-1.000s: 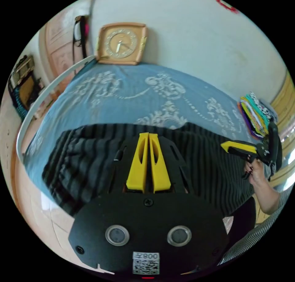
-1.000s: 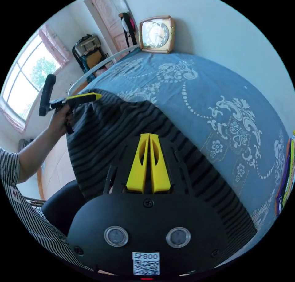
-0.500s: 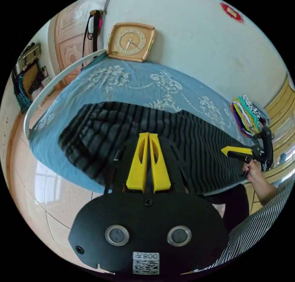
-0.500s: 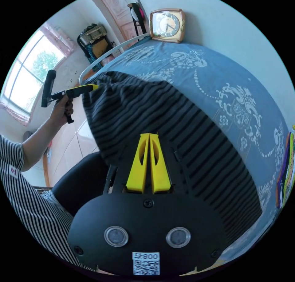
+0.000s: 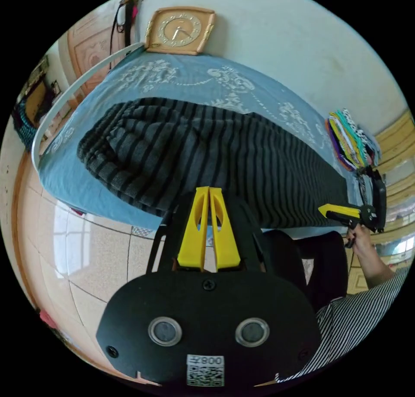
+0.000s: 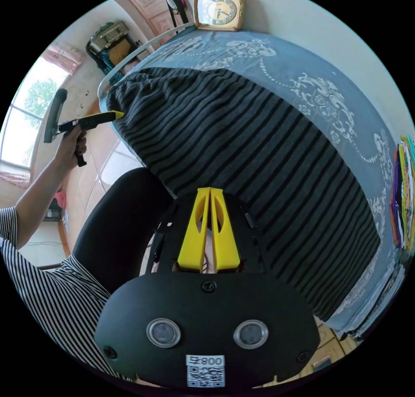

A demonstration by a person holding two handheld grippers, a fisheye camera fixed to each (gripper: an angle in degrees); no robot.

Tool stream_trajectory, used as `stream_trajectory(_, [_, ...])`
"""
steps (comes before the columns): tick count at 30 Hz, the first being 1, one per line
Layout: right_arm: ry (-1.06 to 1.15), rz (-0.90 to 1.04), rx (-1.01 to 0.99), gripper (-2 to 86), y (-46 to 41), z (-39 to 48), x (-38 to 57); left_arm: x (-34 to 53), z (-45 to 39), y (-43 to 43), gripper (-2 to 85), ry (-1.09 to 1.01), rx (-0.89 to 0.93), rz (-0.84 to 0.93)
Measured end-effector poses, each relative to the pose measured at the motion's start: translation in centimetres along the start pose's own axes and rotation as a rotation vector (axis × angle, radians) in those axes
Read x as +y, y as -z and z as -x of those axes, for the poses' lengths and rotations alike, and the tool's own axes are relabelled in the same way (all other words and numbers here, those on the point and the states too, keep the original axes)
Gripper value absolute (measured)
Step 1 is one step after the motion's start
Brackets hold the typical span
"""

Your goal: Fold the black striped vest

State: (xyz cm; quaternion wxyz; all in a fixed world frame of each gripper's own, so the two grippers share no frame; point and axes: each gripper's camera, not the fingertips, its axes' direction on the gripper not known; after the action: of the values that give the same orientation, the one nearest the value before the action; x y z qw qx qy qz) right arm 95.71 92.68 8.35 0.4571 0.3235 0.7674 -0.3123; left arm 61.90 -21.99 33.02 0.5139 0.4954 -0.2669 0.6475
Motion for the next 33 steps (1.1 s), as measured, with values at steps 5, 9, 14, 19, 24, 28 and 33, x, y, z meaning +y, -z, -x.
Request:
stream_trajectory(5, [-0.111,-0.002,0.052,0.1,-3.1,-1.2,5.8,2.1,-7.8,-2.8,0.0,-0.193,0.067,0.056])
stream_trajectory(9, [-0.186,0.056,0.099,0.1,-7.4,-2.5,9.1,2.3,-12.0,-7.7,0.0,-0.241,-0.017,0.181])
stream_trajectory(14, [-0.196,0.061,0.103,0.1,-12.9,-2.5,11.3,1.6,-15.4,-11.0,0.0,-0.244,0.005,0.211])
stream_trajectory(19, [-0.18,0.019,0.153,0.2,-17.6,-2.2,14.2,1.1,-17.6,-13.7,0.1,-0.165,0.079,0.263])
stream_trajectory(24, [-0.237,-0.085,0.045,0.2,-22.0,-4.1,18.6,1.3,-20.7,-15.7,0.0,-0.065,0.099,0.252])
stream_trajectory(28, [-0.321,-0.14,-0.107,0.3,-25.4,-6.9,22.9,1.7,-26.2,-15.9,0.0,-0.105,0.069,0.157])
stream_trajectory(33, [-0.551,-0.354,-0.229,0.6,-27.5,-11.7,31.9,1.0,-33.8,-17.9,0.0,-0.195,0.165,0.111])
